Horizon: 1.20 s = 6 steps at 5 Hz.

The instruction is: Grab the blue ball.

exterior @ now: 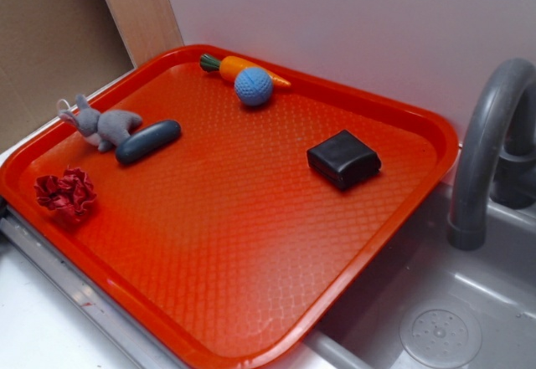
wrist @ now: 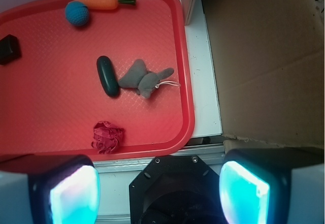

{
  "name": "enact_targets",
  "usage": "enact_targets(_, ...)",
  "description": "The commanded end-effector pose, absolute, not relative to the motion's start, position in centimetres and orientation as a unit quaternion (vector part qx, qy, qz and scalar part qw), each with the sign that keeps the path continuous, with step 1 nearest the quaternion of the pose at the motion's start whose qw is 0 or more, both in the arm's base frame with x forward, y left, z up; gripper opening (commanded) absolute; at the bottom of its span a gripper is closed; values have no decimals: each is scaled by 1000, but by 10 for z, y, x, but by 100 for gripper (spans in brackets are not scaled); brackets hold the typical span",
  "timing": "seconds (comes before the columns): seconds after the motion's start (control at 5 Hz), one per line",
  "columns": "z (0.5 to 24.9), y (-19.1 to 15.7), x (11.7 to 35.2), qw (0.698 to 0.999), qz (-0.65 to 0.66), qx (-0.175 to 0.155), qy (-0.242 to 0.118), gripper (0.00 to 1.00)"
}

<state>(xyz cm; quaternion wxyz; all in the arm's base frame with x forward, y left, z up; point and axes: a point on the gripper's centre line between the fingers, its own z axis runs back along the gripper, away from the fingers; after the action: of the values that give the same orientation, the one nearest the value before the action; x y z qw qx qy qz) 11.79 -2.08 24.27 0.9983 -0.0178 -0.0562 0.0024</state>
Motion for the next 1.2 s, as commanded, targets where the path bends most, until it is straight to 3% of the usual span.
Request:
enact_targets(0.0,243,-21,118,998,2,-18,-56,100)
enact_targets(0.2,233,-47,141,994,9,-43,-99,100)
enact_targets(0.6,211,-89,187,989,13,-30,-147,100)
enact_targets(1.0,155,-114,259,984,30,-47,-167,100)
